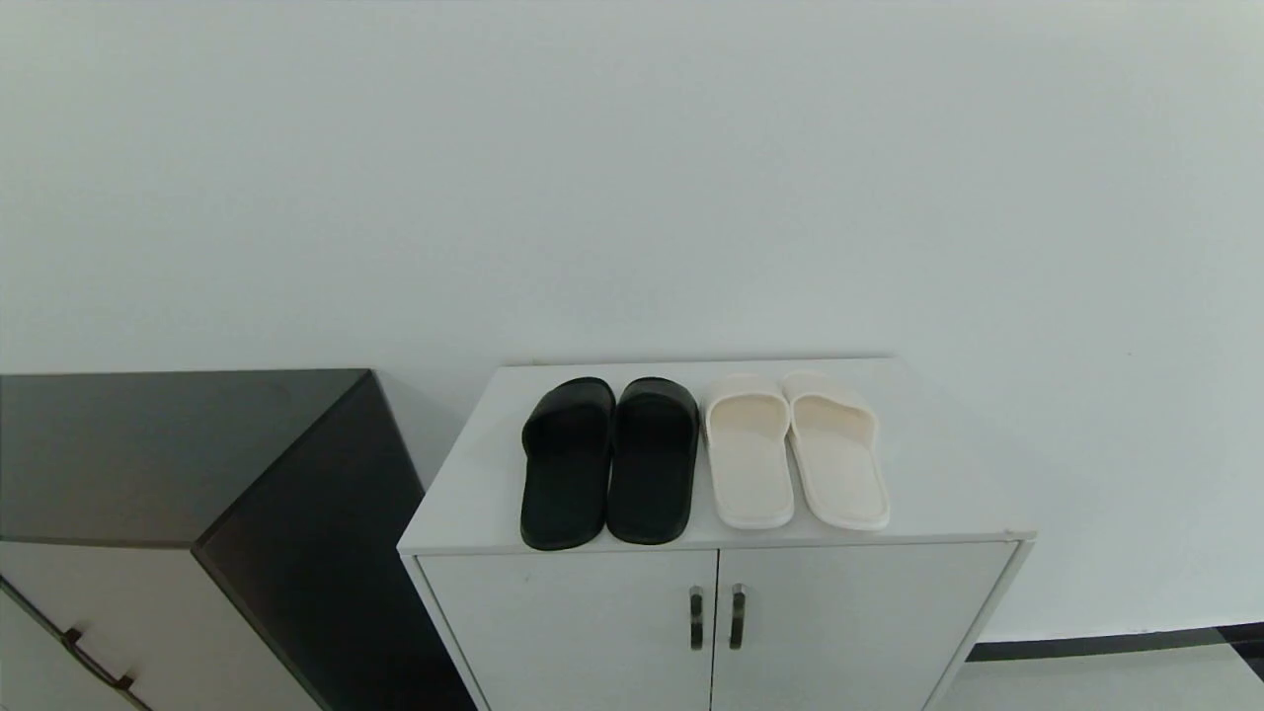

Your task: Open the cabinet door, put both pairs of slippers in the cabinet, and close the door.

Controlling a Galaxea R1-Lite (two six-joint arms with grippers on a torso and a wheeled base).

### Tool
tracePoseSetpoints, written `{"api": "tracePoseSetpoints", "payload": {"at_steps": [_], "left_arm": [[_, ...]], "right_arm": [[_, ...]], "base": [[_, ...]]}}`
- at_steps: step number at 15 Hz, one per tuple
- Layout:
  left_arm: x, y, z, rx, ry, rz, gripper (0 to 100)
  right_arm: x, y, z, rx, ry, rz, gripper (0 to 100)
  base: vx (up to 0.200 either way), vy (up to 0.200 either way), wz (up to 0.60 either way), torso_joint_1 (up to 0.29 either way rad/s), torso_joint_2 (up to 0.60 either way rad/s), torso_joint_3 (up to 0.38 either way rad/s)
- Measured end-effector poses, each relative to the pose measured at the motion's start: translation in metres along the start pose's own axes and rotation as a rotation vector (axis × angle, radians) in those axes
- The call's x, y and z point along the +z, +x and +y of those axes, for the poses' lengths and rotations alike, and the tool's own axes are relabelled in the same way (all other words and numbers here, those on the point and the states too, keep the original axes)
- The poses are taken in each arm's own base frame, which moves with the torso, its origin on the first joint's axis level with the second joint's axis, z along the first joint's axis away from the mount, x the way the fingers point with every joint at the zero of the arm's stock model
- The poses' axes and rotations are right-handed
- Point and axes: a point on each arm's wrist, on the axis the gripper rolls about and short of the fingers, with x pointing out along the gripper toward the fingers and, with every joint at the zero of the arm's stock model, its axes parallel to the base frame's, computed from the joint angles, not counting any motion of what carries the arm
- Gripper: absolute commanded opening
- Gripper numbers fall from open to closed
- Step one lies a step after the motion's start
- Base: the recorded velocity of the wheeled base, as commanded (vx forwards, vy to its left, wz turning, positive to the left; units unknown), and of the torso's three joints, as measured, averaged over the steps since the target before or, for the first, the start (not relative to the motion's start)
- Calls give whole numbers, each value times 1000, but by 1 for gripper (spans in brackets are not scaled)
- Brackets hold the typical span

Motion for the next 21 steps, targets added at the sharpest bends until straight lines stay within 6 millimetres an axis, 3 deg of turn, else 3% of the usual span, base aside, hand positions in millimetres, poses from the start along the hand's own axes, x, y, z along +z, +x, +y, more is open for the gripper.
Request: {"api": "tracePoseSetpoints", "payload": {"at_steps": [9,11,14,16,18,21], "left_arm": [[0,0,0,1,-37,0,0],[0,0,0,1,-34,0,0],[0,0,0,0,-30,0,0],[0,0,0,-7,-12,0,0],[0,0,0,-15,-7,0,0],[0,0,0,-15,-7,0,0]], "right_arm": [[1,0,1,57,-68,-4,100],[23,-4,2,64,-27,-51,100],[96,-8,6,156,21,-91,100],[119,15,10,240,24,3,100],[133,54,19,334,45,108,100],[145,104,53,458,103,218,100]], "base": [[0,0,0,0,0,0],[0,0,0,0,0,0],[0,0,0,0,0,0],[0,0,0,0,0,0],[0,0,0,0,0,0],[0,0,0,0,0,0]]}}
